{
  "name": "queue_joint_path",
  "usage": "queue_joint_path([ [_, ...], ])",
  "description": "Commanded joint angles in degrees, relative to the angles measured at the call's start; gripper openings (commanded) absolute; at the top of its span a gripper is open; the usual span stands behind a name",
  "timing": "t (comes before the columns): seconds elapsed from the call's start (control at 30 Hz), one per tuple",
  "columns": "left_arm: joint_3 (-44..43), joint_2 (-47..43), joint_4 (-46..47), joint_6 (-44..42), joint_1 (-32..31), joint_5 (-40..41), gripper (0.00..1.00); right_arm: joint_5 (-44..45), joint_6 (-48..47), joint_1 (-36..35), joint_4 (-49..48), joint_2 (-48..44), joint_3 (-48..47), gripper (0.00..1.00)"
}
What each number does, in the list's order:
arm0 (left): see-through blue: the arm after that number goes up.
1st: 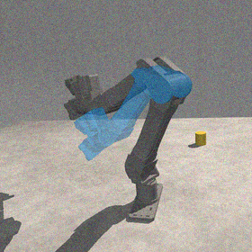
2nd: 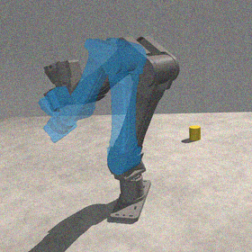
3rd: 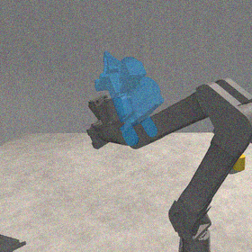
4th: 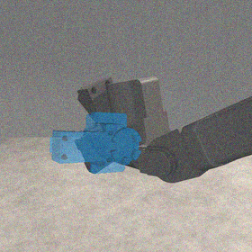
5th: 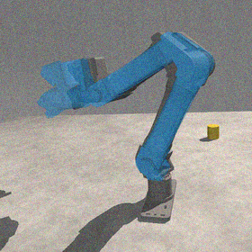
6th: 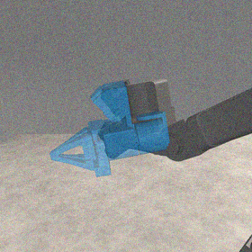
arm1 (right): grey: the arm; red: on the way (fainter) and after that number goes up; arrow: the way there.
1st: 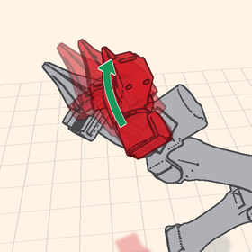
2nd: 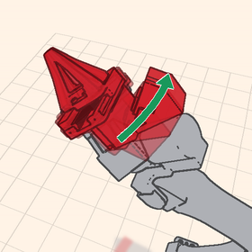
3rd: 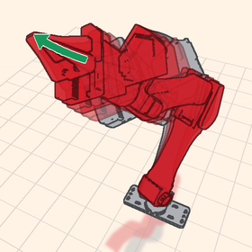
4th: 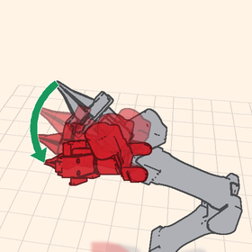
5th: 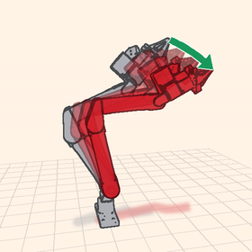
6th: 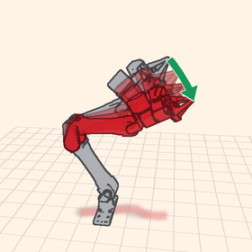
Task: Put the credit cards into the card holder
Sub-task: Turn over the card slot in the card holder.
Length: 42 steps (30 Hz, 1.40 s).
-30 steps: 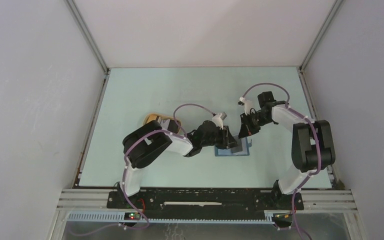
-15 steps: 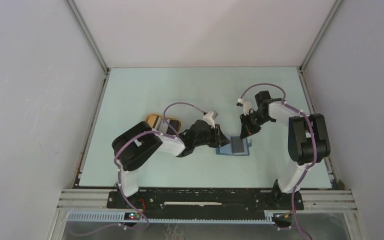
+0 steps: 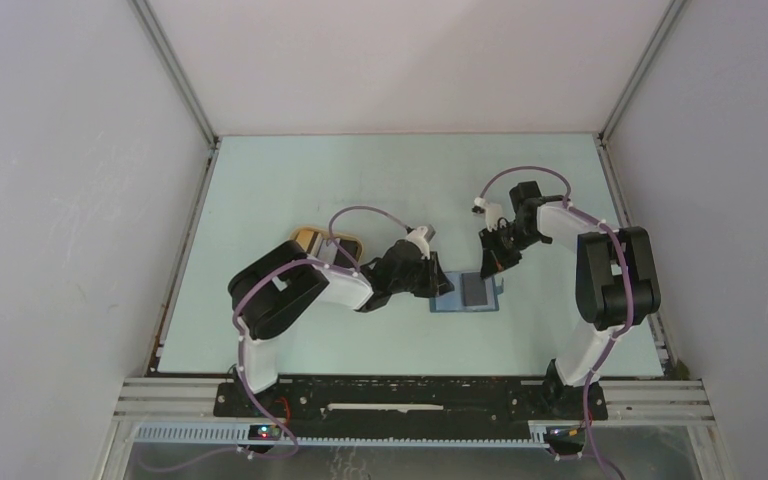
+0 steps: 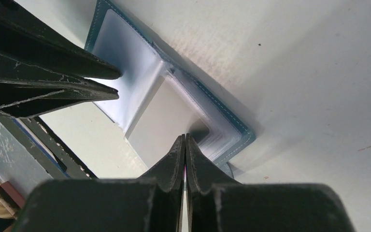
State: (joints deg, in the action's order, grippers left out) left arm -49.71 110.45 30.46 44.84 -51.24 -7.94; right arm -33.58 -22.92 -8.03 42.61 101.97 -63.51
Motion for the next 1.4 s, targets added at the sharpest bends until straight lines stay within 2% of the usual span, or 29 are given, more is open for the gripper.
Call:
queue_joint_path([
  [0.0,0.76,-4.98,-3.76,-3.69,0.26,0.38,0.27,-2.86,-3.30,-0.45,2.56,-1.17,-1.93,0.09],
  [0.17,2.15,-9.35,-3.59,-4.66,-0.14,-0.53,0.28,-4.47,-4.13,-1.18,2.78,-2.54,-1.95,0.13],
  [0.47,5.51,-13.67,-2.42,-6.61,-0.38,0.78,0.29,-3.95,-4.09,-1.55,3.00,-2.07,-2.07,0.14],
  [1.37,8.87,-18.90,-2.10,-9.60,-0.34,2.63,0.30,-8.54,-5.50,-2.25,3.87,-3.75,-2.30,0.14],
])
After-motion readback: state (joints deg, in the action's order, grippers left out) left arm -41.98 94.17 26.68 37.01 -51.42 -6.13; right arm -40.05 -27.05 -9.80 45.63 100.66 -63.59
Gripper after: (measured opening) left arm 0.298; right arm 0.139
